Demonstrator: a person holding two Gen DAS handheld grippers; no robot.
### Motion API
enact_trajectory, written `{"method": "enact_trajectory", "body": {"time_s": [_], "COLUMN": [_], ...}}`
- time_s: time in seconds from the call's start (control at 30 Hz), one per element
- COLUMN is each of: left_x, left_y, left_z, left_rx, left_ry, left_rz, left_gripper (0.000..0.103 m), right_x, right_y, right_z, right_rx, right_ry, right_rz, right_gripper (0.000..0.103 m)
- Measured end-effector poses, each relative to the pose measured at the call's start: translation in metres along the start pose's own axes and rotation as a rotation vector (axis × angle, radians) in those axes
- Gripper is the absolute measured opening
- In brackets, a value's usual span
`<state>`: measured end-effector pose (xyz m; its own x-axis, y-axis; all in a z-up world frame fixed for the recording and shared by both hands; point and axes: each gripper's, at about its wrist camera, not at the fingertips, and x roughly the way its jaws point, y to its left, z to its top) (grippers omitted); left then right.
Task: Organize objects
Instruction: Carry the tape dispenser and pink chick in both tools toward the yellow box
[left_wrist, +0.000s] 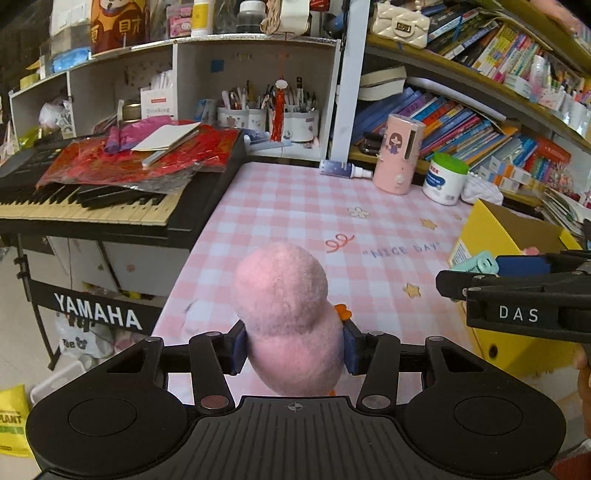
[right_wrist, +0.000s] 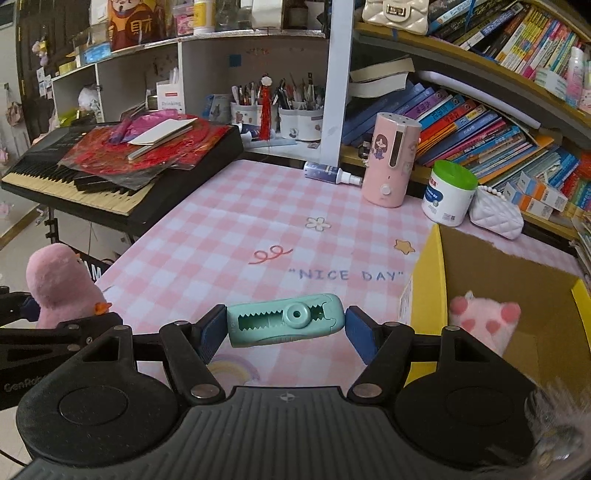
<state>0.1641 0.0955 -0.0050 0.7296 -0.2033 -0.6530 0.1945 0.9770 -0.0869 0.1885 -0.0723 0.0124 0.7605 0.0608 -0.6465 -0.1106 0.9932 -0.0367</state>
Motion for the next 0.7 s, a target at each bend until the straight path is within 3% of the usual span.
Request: {"method": "enact_trajectory", "body": {"time_s": [0.7], "left_x": [-0.089], "left_y": [0.0], "left_z": [-0.078], "left_rx": [0.075], "left_ry": [0.007], "left_rz": [-0.09], "left_gripper": [0.047], "right_x": [-0.099], "right_y": [0.042], "right_z": [-0.094], "right_rx": [0.086], "right_ry": [0.025], "right_rz": [-0.056], "right_gripper": [0.067]}}
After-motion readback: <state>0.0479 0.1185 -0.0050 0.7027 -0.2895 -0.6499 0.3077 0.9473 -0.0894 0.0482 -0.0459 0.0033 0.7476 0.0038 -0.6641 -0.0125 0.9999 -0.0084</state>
